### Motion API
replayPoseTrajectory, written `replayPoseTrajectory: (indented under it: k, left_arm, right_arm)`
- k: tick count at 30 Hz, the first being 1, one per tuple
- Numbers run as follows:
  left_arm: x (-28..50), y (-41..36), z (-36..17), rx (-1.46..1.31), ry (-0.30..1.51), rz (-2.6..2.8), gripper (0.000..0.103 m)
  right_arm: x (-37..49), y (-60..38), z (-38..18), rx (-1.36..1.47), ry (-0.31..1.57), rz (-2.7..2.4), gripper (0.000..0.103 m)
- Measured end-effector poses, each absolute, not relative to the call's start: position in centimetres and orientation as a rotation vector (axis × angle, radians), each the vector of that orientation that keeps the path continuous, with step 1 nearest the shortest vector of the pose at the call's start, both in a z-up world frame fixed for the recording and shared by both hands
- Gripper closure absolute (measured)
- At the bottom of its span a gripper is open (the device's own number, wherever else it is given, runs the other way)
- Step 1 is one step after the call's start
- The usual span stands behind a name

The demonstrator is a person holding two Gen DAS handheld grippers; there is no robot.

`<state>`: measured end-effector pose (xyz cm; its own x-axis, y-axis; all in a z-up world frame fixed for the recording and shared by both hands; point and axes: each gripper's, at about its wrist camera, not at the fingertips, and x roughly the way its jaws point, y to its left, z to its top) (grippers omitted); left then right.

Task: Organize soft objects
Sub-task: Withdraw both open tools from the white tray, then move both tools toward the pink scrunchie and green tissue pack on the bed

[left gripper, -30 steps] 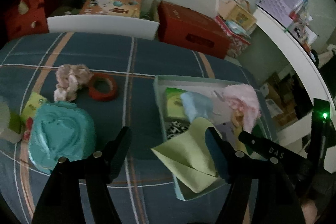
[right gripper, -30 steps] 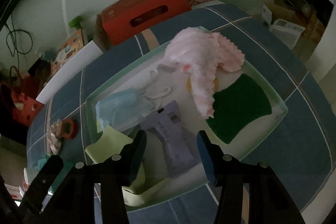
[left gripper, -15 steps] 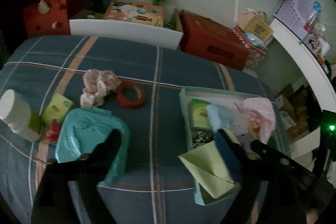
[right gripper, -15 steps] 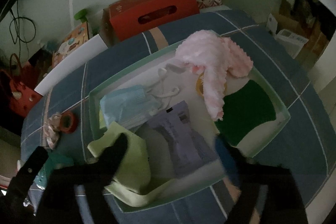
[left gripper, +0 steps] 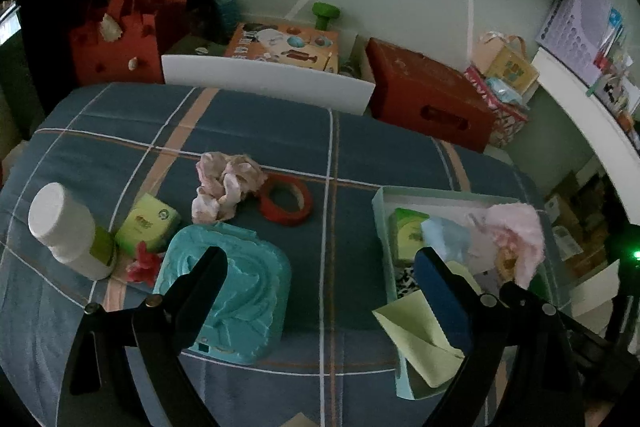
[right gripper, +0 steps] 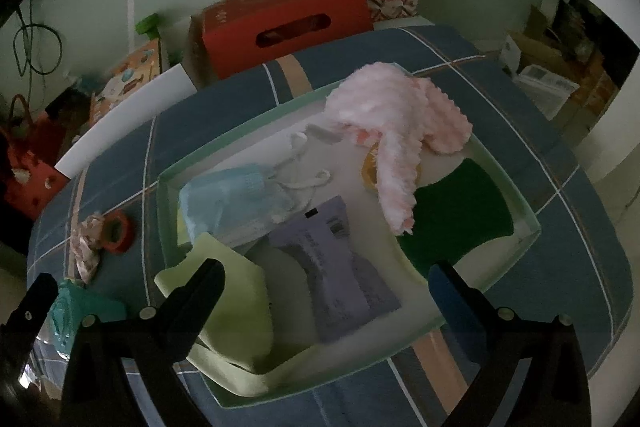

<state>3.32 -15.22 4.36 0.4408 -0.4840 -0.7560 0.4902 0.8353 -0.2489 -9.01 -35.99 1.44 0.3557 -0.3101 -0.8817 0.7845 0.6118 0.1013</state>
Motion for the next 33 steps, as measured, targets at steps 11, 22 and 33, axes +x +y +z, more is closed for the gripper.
replayPoseTrajectory:
  k: [11, 22, 33]
  left_arm:
    - [4.6, -11.8, 6.1, -0.017, 0.876, -0.499, 0.008]
    - [7.3, -5.4, 6.1, -0.055, 0.859, -0.307, 0.008]
    - [8.2, -1.7, 5.8, -0.063, 0.876, -0.251, 0.008]
  right_arm:
    - [-6.1, -32.6, 2.1, 0.528, 0.955, -0.659, 0.000]
    - [-2.5, -27.3, 2.5, 0.466, 0.965, -0.519, 0.000]
    - [-1.7, -26.0, 2.6, 0.465, 0.960, -0.502, 0.000]
